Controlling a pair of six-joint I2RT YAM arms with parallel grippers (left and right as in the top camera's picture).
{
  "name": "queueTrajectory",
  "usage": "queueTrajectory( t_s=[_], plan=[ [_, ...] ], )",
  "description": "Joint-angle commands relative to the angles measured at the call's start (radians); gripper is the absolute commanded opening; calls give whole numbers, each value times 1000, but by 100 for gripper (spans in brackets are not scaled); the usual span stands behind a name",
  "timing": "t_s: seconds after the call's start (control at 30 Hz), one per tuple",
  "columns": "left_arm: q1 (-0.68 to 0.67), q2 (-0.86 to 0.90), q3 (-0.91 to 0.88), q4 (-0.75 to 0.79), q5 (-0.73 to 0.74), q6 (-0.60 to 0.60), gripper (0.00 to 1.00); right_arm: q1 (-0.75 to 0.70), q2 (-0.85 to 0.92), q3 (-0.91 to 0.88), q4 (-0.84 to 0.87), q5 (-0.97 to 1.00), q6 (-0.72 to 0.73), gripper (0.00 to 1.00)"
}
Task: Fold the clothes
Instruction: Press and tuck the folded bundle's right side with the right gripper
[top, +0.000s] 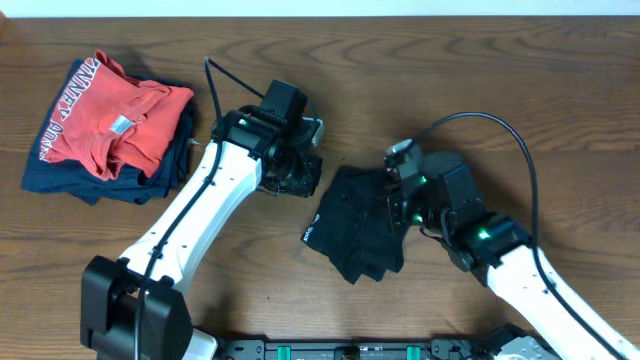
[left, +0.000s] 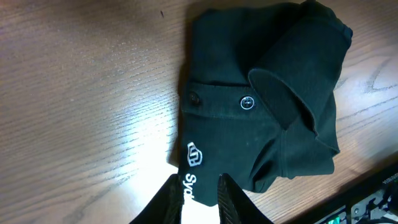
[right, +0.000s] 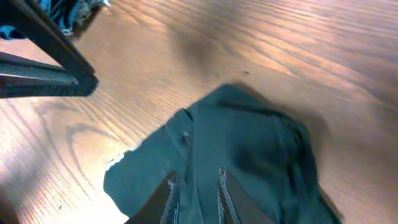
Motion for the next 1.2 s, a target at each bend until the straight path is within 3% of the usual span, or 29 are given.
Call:
queueTrajectory(
  t_s=[0.0,0.1,0.2,0.27,0.37,0.4,0.47,0.53,0.63,0.8,0.97,1.17],
  plan=[
    [13,10,-10,2,1,17,21,7,99,9,59,-106,-43,19],
    [25,10,-10,1,-2,17,21,32,201,9,130,-164,-56,20],
    [35,10,-10,0,-2,17,21,44,273,9,132,-90,-43,4],
    [35,10,-10,1,-2,17,21,39,287,10,72,122,77,1],
    [35,10,-10,1,-2,18,21,15,262,18,-193,531,427,1],
    [35,10,-10,2,-2,18,21,5,241,25,-297,602,517,1],
    [35,10,-10,2,-2,18,22,-10,190,29,-426,638,555,1],
    [35,10,-10,2,-2,18,22,-14,132,29,-476,624,516,2],
    [34,10,-10,1,-2,18,33,-8,34,29,-433,488,268,13],
    [34,10,-10,2,-2,18,35,-7,-109,29,-241,88,-58,19],
    [35,10,-10,3,-2,18,34,-7,-77,29,-21,15,-42,14],
    [35,10,-10,13,-2,17,34,-7,161,29,156,9,-1,19]
  ],
)
